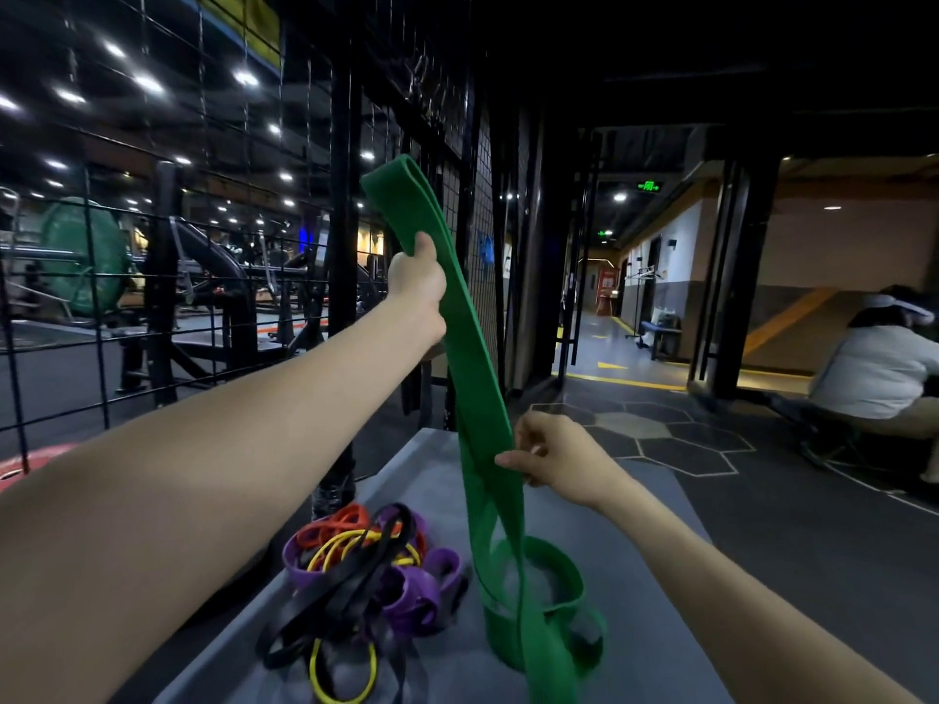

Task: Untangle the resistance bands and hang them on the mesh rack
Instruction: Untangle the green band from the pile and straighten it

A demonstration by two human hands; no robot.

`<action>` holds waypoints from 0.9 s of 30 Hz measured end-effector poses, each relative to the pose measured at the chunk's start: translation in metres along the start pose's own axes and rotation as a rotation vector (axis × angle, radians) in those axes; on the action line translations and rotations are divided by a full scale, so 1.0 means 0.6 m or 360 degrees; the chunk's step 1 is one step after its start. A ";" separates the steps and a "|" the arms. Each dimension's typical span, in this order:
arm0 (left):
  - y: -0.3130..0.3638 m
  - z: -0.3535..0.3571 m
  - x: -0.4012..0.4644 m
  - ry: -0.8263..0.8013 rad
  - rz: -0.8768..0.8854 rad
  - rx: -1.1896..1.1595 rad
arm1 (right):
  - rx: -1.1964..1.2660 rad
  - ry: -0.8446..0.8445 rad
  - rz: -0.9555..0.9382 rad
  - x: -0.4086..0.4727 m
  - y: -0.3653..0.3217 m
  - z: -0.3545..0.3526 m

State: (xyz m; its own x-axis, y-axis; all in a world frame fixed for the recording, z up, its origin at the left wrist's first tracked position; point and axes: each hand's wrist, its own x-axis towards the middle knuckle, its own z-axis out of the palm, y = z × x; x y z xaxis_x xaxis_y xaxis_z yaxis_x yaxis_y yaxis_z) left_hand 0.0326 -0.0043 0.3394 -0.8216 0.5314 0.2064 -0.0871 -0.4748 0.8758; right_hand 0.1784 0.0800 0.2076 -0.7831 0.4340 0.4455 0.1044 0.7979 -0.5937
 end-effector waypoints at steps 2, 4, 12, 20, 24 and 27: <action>-0.007 -0.003 0.001 0.0030 0.0002 0.0065 | -0.0213 0.0095 -0.0011 -0.008 0.006 -0.008; -0.013 -0.005 -0.001 0.0062 -0.0012 0.0069 | 0.0004 0.0086 -0.0007 -0.016 0.010 -0.021; -0.008 0.023 -0.023 -0.0033 -0.0043 0.0050 | 0.0477 0.0047 0.0121 -0.025 0.018 0.009; 0.009 0.002 -0.012 -0.0063 -0.0065 0.0013 | 0.0075 0.0453 0.0125 -0.001 0.036 0.023; 0.015 0.001 -0.016 -0.0133 -0.0067 -0.0020 | -0.0184 0.0332 0.0071 0.003 0.044 0.033; 0.014 -0.004 -0.016 -0.0171 -0.0075 -0.0016 | -0.0274 0.0386 0.0068 0.000 0.052 0.045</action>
State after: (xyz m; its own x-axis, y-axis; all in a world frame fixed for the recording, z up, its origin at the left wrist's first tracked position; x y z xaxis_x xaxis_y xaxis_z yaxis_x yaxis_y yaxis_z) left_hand 0.0384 -0.0154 0.3439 -0.7516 0.6250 0.2109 -0.1304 -0.4542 0.8813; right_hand 0.1654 0.0937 0.1707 -0.6085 0.5392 0.5822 0.2526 0.8272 -0.5020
